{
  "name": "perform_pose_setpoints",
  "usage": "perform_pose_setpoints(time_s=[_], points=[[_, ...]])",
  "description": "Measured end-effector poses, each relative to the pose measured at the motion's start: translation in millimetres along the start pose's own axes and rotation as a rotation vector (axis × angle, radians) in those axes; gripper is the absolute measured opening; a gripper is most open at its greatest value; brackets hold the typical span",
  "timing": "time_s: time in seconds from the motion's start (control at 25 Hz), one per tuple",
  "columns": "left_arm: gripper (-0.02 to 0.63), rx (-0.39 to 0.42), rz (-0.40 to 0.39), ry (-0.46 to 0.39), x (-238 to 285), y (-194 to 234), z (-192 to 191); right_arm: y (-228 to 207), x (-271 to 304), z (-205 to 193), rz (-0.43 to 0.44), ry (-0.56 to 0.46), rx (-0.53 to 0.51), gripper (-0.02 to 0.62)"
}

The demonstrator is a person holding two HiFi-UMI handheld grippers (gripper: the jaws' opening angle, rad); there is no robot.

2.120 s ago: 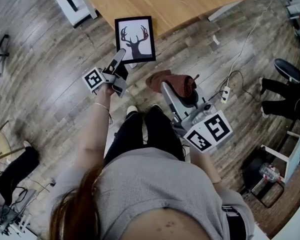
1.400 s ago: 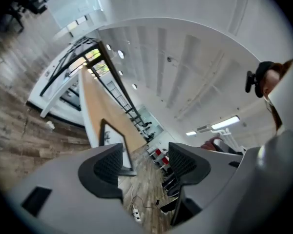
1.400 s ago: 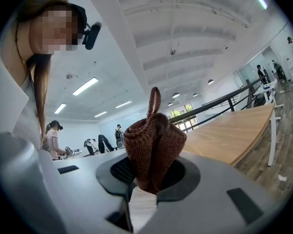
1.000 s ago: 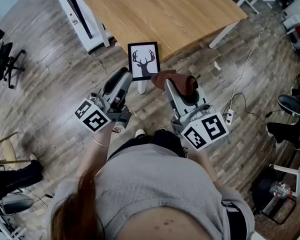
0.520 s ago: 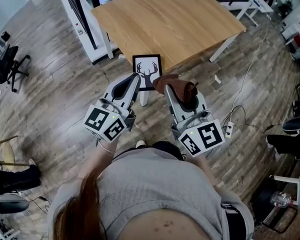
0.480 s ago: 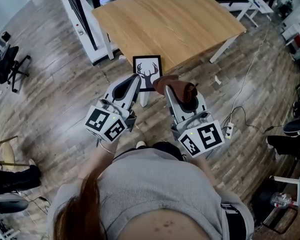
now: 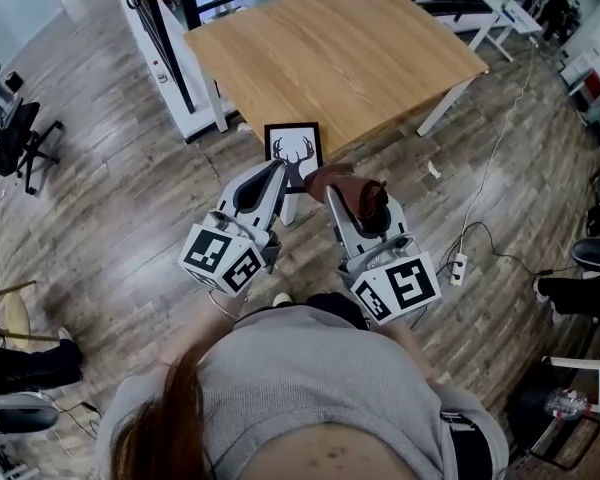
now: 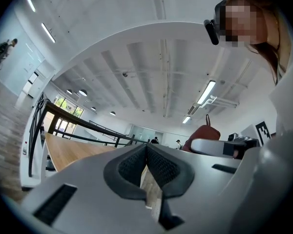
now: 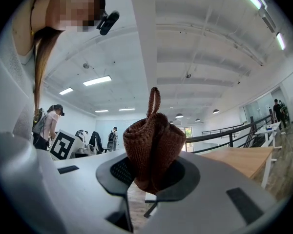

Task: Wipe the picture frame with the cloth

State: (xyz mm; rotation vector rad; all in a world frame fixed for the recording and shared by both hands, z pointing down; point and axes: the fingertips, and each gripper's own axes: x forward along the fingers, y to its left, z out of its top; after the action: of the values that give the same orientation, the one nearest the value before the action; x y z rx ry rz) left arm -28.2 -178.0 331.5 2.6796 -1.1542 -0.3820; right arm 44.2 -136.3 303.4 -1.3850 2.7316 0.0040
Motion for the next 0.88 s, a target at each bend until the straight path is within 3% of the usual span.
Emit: perform_pose_setpoints(time_s=[0.88], points=[[0.009, -0.015, -0.025, 0.008, -22, -17, -9, 22, -18, 0, 0.007, -0.012, -0.008, 0.097]])
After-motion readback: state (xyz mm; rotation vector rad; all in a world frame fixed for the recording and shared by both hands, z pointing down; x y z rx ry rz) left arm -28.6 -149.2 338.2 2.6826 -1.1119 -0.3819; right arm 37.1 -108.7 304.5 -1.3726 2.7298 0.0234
